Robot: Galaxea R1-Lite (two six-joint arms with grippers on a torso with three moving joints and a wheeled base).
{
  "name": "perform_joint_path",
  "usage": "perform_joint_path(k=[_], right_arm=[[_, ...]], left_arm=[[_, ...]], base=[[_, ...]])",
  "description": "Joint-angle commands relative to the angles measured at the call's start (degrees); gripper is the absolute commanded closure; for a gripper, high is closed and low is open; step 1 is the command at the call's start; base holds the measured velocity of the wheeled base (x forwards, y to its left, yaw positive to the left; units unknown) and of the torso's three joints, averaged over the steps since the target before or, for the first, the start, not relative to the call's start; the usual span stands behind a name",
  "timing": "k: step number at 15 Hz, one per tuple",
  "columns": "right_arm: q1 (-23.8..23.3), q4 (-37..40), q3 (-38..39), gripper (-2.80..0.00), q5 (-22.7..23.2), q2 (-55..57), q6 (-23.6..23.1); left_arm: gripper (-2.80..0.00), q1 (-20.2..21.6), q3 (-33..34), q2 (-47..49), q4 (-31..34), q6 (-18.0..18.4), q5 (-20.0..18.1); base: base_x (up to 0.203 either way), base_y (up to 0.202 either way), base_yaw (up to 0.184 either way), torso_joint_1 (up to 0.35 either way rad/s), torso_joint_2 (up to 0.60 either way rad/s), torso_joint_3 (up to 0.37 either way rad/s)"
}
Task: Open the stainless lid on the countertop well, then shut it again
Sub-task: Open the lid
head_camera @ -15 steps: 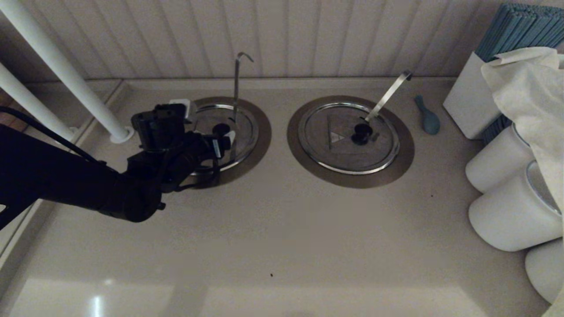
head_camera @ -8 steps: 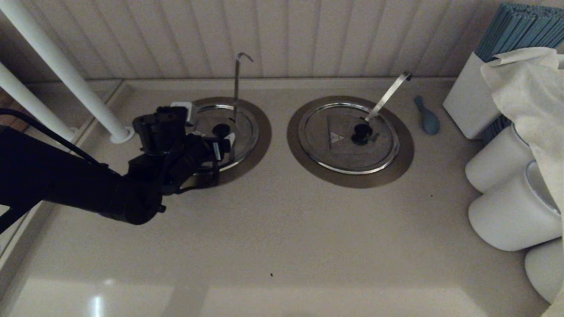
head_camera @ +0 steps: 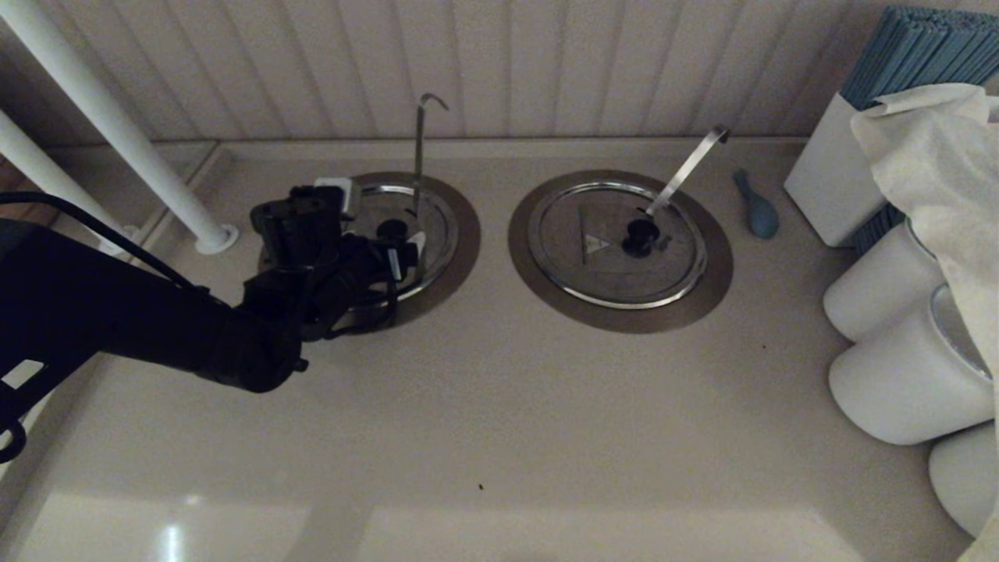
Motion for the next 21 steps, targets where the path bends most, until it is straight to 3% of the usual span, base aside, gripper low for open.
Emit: perform_joint_path(k=[1,4,7,21], right_arm=[[0.00,0.00,0.00,-2.80,0.01,0.08,0.00],[0.00,0.00,0.00,-2.80,0.01,0.08,0.00],[0.00,0.00,0.00,-2.80,0.01,0.08,0.00],[0.00,0.00,0.00,-2.80,0.01,0.08,0.00]], left_arm=[[-2.80,0.13,-0.03,0.08,-0.29,0.10,0.37],[-2.80,0.04,0.40,-0.07,-1.12,3.90,2.80],[-2.80,0.13,0.40,1.43,-8.49,5.92,3.48],[-2.80,0.40,1.58,1.48,-9.16,5.79,2.84]], base=[[0.000,0.000,0.000,0.000,0.00,0.000],[0.000,0.000,0.000,0.000,0.00,0.000],[0.000,0.000,0.000,0.000,0.00,0.000],[0.000,0.000,0.000,0.000,0.00,0.000]])
